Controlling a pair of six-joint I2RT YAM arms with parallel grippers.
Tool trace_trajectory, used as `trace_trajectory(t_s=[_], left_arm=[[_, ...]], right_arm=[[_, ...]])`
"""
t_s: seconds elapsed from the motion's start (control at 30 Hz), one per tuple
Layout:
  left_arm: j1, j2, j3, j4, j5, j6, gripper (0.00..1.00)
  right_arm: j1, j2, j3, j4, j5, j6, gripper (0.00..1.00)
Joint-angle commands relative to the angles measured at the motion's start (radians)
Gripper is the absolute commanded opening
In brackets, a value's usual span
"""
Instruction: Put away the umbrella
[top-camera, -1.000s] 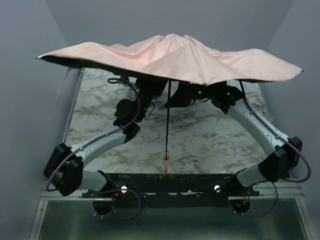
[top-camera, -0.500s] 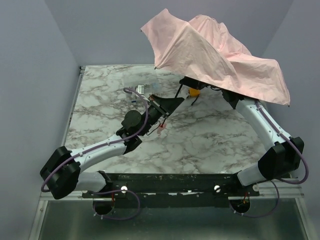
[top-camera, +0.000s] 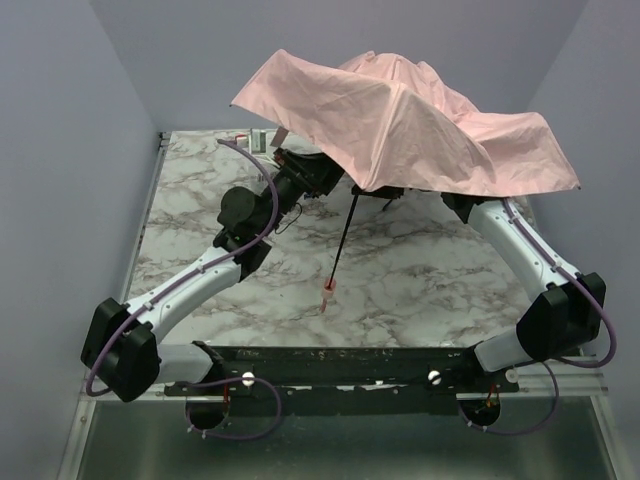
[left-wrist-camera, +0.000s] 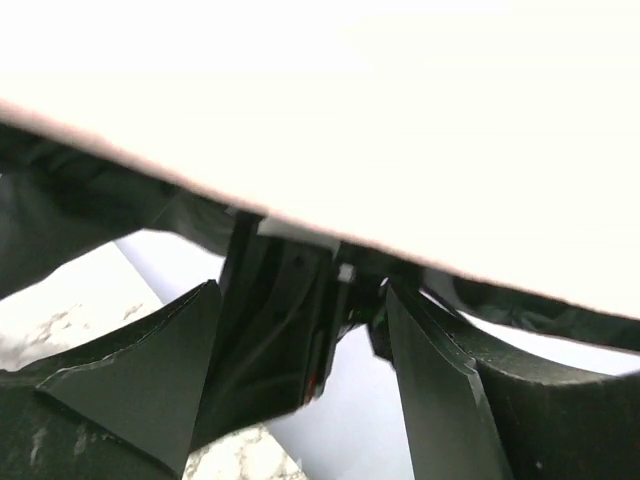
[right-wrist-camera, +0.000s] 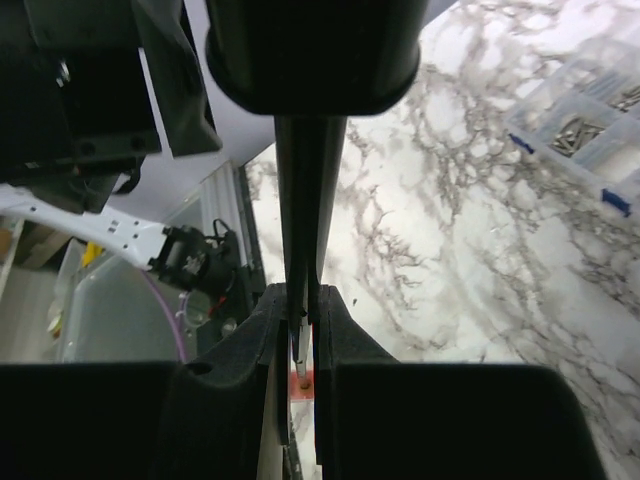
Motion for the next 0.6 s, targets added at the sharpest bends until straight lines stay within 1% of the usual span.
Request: trace_trajectory(t_s=[0.0, 0.07, 0.13, 0.27, 0.4, 0.57], left_arm=[[-0.001, 0.105, 0.127, 0.034, 0.123, 0.041, 0.7], [-0.001, 0.153, 0.172, 0.05, 0.152, 0.025, 0.7], [-0.002, 0.185, 0.214, 0.031, 0.165, 0.025, 0.7], [-0.002, 0.193, 0.239, -0.054, 0.13, 0.08, 0.7], [-0.002, 0.204, 0.249, -0.051, 0.128, 0.127, 0.7], [-0.001, 0.243, 0.286, 0.0, 0.178, 0.127, 0.69]], right_arm=[[0.013, -0.029, 0.003, 0.06, -0.116, -0.021, 0.01], [0.015, -0.028, 0.003, 0.063, -0.123, -0.015, 0.01], [0.016, -0.03, 0.0, 0.064, -0.131, -0.011, 0.01], [0.016, -0.041, -0.009, 0.072, -0.157, -0.001, 0.01], [0.017, -0.045, -0.02, 0.109, -0.187, 0.031, 0.01], [0.019, -0.043, -0.029, 0.149, -0.214, 0.058, 0.01]])
